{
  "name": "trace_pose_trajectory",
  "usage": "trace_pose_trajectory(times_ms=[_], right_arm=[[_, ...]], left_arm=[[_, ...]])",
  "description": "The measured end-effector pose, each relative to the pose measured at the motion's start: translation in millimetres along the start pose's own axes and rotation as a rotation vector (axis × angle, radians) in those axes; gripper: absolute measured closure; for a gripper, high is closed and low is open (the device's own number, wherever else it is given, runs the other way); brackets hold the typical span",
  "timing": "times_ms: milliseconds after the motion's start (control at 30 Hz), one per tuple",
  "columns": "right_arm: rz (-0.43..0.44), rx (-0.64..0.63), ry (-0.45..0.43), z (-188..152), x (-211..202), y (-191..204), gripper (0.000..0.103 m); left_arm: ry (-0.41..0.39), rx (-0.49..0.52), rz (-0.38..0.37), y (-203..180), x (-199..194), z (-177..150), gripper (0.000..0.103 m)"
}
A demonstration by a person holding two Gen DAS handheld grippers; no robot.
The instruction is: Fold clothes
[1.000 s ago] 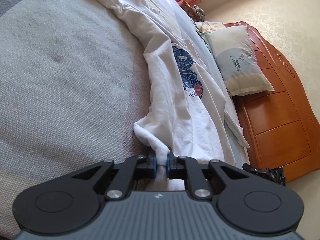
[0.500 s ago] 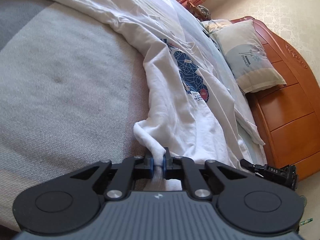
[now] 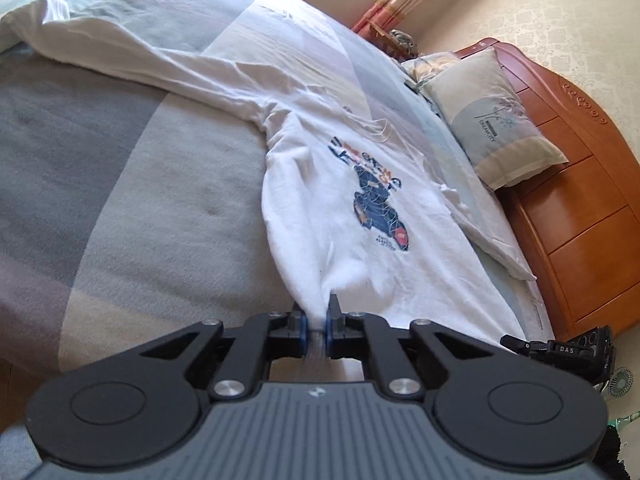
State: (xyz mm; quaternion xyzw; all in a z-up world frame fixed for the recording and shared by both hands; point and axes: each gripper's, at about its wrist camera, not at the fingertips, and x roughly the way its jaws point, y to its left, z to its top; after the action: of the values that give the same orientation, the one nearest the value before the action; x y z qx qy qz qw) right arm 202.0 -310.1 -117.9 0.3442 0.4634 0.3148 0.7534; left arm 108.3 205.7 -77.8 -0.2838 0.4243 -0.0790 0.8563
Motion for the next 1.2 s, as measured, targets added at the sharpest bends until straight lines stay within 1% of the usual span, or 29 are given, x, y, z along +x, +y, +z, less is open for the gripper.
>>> trace_pose_trajectory(times_ms=[67, 100, 167, 200, 233, 267, 300, 333, 367, 400, 433, 500, 567, 633, 700, 733, 800, 867, 967, 1067, 1100, 1133, 1167, 1200], right_arm=[[-0.049, 0.008, 0.02, -8.9, 1.5, -7.6, 0.089], [-0.061, 0.018, 0.016, -10.4, -2.2, -13.6, 0.089], [-0.043, 0.035, -0.017, -10.0, -11.8, -16.2, 0.089], [-0.042, 0.03, -0.037, -8.4, -18.8, -15.0, 0.089], [-0.043, 0.023, -0.058, -6.7, -26.0, -13.6, 0.089], [-0.058, 0.015, -0.058, -4.0, -31.4, -13.2, 0.089], [-0.075, 0.007, -0.053, -1.1, -36.4, -13.0, 0.086], [-0.115, -0.003, -0.061, 0.0, -42.6, -13.1, 0.086], [-0.16, -0.014, -0.07, 0.8, -49.1, -13.3, 0.086], [-0.17, -0.015, -0.082, 1.8, -52.6, -14.6, 0.086], [-0.173, -0.014, -0.093, 2.8, -55.4, -16.2, 0.085], [-0.18, -0.011, -0.116, 5.0, -61.0, -19.4, 0.085], [-0.186, -0.009, -0.139, 7.1, -66.5, -22.7, 0.083], [-0.192, -0.006, -0.163, 9.2, -72.1, -25.9, 0.082], [-0.18, 0.002, -0.165, 10.4, -62.9, -22.0, 0.082], [-0.171, 0.002, -0.166, 10.5, -57.5, -18.4, 0.081], [-0.151, -0.002, -0.166, 10.4, -46.5, -10.9, 0.081], [-0.158, -0.011, -0.168, 11.3, -43.0, -8.5, 0.079], [-0.172, -0.026, -0.173, 12.8, -38.8, -5.8, 0.077], [-0.186, -0.041, -0.177, 14.4, -34.5, -3.0, 0.073], [-0.19, -0.046, -0.179, 14.9, -33.1, -2.1, 0.073], [-0.195, -0.051, -0.18, 15.4, -31.7, -1.1, 0.073], [-0.199, -0.056, -0.182, 15.9, -30.3, -0.2, 0.073], [-0.204, -0.061, -0.183, 16.4, -28.9, 0.7, 0.072]], left_arm=[[0.016, 0.009, -0.011, -2.8, 2.4, -4.4, 0.096], [0.023, 0.014, -0.017, -4.4, 3.5, -6.6, 0.096], [0.057, 0.056, -0.049, -14.6, 1.5, -7.2, 0.095], [0.074, 0.078, -0.065, -19.9, 0.4, -7.4, 0.093], [0.095, 0.101, -0.061, -25.0, -1.0, -7.0, 0.09], [0.108, 0.131, -0.035, -29.5, -4.2, -6.4, 0.089], [0.108, 0.154, 0.009, -32.0, -10.0, -4.0, 0.089], [0.107, 0.175, 0.055, -34.2, -16.2, -1.2, 0.089], [0.09, 0.189, 0.074, -34.6, -25.2, 3.8, 0.088], [0.072, 0.201, 0.09, -34.8, -34.6, 9.1, 0.086], [0.046, 0.208, 0.101, -34.6, -42.6, 16.9, 0.08], [-0.005, 0.216, 0.128, -35.6, -51.0, 37.2, 0.074], [-0.054, 0.21, 0.13, -36.3, -46.1, 63.8, 0.069], [-0.085, 0.156, 0.097, -29.7, -24.7, 95.5, 0.062], [-0.105, 0.106, 0.094, -20.3, 2.5, 117.3, 0.062], [-0.101, 0.061, 0.097, -10.0, 24.8, 129.7, 0.062], [-0.087, -0.01, 0.105, 7.9, 58.6, 141.4, 0.062], [-0.066, -0.091, 0.11, 28.2, 95.8, 149.8, 0.062], [-0.057, -0.155, 0.088, 41.9, 127.4, 150.9, 0.062], [-0.102, -0.145, 0.061, 41.2, 143.4, 148.4, 0.062], [-0.113, -0.122, 0.068, 37.5, 146.9, 147.3, 0.062], [-0.124, -0.098, 0.077, 33.6, 150.5, 146.2, 0.066], [-0.132, -0.055, 0.104, 26.7, 153.8, 145.6, 0.067], [-0.139, -0.01, 0.133, 19.3, 157.2, 145.0, 0.073]])
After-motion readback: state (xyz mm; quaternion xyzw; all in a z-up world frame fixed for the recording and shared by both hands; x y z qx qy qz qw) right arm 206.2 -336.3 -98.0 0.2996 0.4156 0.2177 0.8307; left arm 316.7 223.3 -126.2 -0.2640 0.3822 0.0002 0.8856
